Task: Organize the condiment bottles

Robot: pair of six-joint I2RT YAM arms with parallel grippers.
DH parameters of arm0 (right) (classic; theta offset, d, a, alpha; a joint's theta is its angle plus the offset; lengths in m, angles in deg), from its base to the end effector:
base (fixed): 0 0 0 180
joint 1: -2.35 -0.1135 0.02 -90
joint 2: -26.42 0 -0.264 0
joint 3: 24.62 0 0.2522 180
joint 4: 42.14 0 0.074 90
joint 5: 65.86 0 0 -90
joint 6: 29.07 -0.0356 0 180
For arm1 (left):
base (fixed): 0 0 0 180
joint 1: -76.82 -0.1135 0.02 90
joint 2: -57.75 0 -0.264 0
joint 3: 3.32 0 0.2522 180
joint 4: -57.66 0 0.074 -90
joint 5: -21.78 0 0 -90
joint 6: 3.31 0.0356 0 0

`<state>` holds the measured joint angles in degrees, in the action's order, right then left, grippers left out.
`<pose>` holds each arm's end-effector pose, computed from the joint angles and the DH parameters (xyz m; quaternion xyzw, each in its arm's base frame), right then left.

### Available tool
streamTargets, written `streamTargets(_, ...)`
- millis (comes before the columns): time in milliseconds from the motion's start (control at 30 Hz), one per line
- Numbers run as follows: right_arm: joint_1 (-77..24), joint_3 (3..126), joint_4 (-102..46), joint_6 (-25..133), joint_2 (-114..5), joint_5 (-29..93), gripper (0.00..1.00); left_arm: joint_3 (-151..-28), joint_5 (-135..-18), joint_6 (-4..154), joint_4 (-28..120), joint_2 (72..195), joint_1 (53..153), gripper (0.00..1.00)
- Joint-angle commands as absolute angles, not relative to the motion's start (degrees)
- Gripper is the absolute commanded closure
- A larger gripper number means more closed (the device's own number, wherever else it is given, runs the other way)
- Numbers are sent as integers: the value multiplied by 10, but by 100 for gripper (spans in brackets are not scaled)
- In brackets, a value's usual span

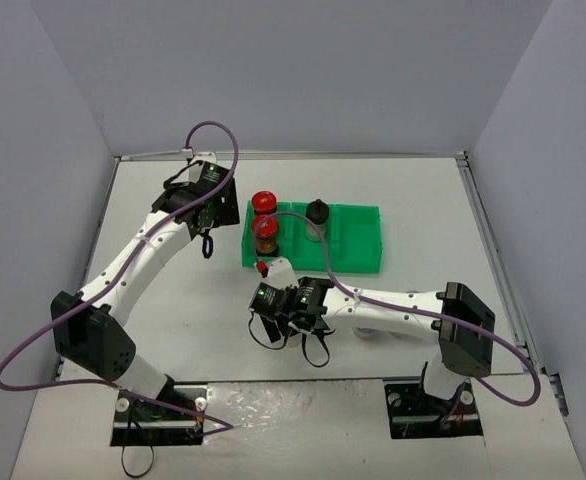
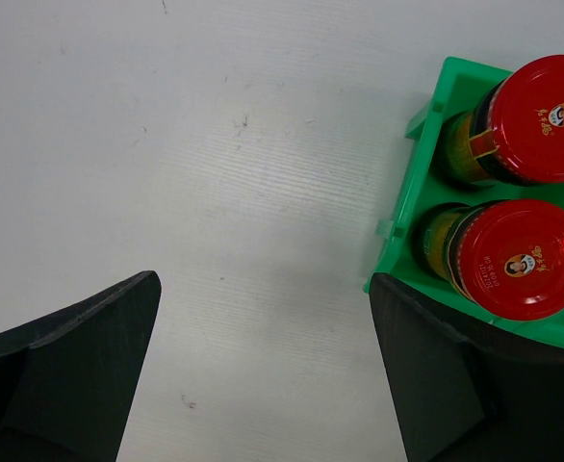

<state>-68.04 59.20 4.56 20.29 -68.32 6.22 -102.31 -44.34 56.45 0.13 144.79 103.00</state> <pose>0.1269 0.3234 0.2377 -0.2016 0.9280 0.1423 0.2792 0.3004 -0.1316 0.3533 -0.1102 0.9024 -0.0060 0.4164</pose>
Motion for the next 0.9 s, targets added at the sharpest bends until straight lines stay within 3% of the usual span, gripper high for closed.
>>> streamTargets(0,-681,616,61,201,-684,33,50,-1031,-432,566,14,1433,1026,12)
streamTargets(167,-680,621,62,202,-682,26,98,-1031,-433,567,13,1434,1025,12)
streamTargets(200,-680,624,62,202,-681,22,100,-1031,-434,567,13,1434,1024,12)
streamTargets(433,-650,668,82,207,-654,-55,100,-1032,-432,568,14,1433,1020,12)
streamTargets(867,-492,768,60,299,-679,-110,100,-1037,-437,569,14,1439,1019,12)
